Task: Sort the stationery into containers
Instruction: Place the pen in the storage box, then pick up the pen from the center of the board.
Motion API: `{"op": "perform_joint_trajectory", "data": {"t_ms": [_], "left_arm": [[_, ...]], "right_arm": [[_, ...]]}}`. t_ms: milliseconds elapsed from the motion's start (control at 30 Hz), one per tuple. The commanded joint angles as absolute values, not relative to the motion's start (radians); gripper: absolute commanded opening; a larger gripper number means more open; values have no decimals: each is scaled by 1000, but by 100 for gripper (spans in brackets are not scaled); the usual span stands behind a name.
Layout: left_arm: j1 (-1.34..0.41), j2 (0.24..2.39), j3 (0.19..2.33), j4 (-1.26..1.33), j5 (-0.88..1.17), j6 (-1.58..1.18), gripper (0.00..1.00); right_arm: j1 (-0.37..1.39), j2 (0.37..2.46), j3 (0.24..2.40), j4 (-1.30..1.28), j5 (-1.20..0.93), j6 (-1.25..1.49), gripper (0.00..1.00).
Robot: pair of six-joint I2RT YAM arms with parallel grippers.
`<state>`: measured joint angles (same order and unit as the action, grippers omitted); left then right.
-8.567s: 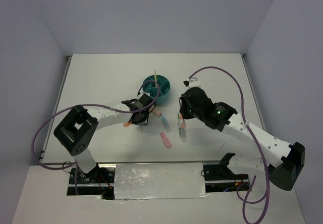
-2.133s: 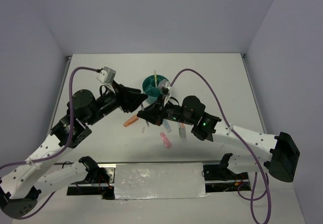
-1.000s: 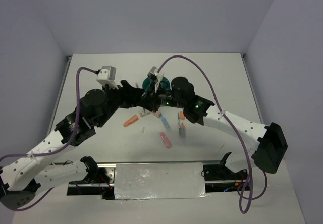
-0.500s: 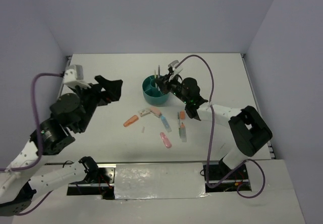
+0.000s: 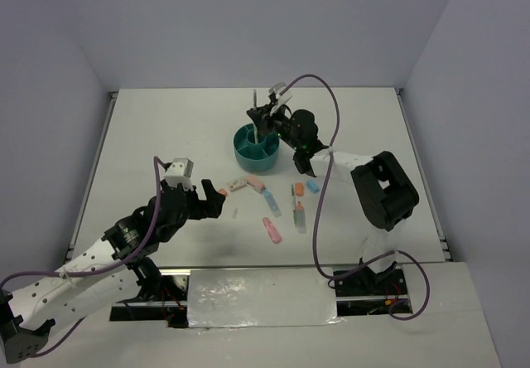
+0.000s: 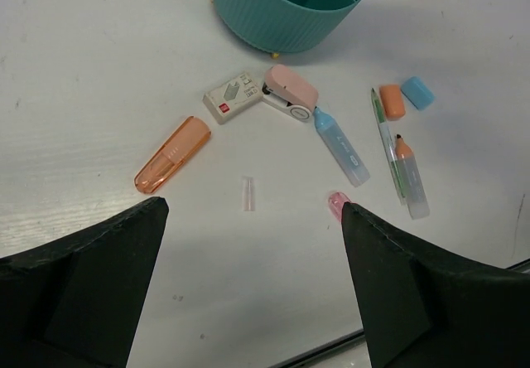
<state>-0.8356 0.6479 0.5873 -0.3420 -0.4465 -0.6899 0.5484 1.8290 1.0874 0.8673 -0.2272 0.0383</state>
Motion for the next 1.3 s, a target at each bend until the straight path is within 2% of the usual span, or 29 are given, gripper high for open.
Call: {"op": "perform_joint_trajectory", "data": {"t_ms": [0,167,267,367,400,433,500,600,733,767,800,833,867,900,967,1000,1033,1167,1233,1267], "left_arm": [[-838,655,620,-279,-459,-713,99],[-838,719,646,-311,-482,-715,99],[-838,730,637,-308,-469,-721,99],[-839,735,621,-301,-468,-727,99],[-838,736,617,-299,-465,-727,99],[-838,742,615,-301,-462,-727,99],[-838,750,615,-302,-459,-727,99],[-838,767,611,-296,-440,-727,99],[-838,817,609,-291,-431,-736,99],[-836,827,614,-294,-430,-739,99],[-836,836,617,-298,-428,-742,99],[-836,857,623,-304,-433,-752,99],[-835,865,638,-322,-439,-759,99],[-834,873,646,-336,-446,-781,99],[-834,894,669,-376,-474,-805,99],[-834,897,676,-385,-479,-819,99],[-834,905,681,-390,-471,-821,99],[-828,916,718,-423,-450,-822,99],[-830,920,732,-446,-440,-819,99],[-828,920,742,-452,-428,-816,99]], "right_arm": [[535,1851,1075,965,-242,64,0],[535,1874,1028,1019,-238,97,2],[535,1887,1013,1034,-247,106,9],[534,1879,988,1061,-252,118,26],[534,1878,983,1071,-259,121,44],[535,1868,977,1072,-262,123,55],[534,1856,973,1068,-259,129,67],[532,1820,965,1054,-252,137,75],[534,1720,959,970,-195,173,79],[534,1686,965,916,-174,185,84],[535,1646,974,759,-141,199,85],[538,1562,989,673,-53,243,92],[540,1519,1000,567,6,279,95],[545,1479,1012,315,87,326,95],[551,1381,1029,95,219,446,95],[560,1352,1026,-101,268,492,94],[583,1295,990,-154,302,523,92],[632,1268,928,-358,328,583,66],[644,1293,920,-385,305,583,61],[670,1311,914,-388,299,578,55]]}}
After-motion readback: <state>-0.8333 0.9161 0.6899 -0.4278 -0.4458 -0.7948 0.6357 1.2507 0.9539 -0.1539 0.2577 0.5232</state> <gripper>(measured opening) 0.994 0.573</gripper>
